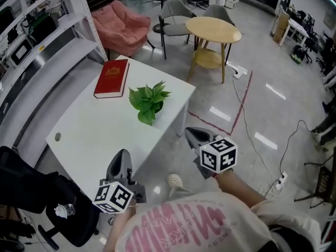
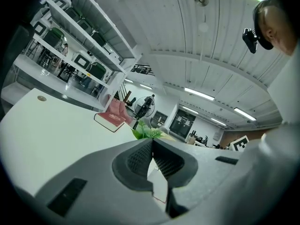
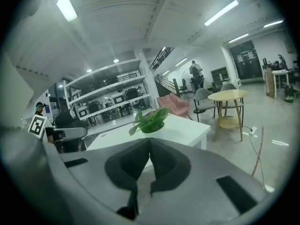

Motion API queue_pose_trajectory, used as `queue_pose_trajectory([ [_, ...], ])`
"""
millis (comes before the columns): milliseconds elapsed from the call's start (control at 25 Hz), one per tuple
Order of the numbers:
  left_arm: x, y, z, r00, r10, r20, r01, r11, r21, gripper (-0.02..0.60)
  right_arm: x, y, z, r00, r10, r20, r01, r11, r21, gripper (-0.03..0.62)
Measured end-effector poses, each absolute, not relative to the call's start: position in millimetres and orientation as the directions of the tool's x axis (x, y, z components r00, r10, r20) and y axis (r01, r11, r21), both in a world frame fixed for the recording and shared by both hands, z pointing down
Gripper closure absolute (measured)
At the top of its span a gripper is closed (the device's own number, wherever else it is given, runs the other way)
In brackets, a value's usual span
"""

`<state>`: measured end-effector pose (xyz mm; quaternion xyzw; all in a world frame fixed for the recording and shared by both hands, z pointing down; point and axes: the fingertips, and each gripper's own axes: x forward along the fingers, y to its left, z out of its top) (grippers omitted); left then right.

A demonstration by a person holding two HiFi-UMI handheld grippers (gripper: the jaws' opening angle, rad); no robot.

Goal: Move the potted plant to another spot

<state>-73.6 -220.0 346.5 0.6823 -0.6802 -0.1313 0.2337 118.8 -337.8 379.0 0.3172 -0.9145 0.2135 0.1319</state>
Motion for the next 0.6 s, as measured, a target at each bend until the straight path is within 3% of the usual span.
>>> queue_pose_trajectory([
  [600,-119.6,-303.4,360.5,-0.035,-0.98,0.197,-0.86,0.13,0.494,0.578,54.5,-420.6,395.0,-0.869,-0.385,0.311,-0.487,0.777,-0.4,0.588],
])
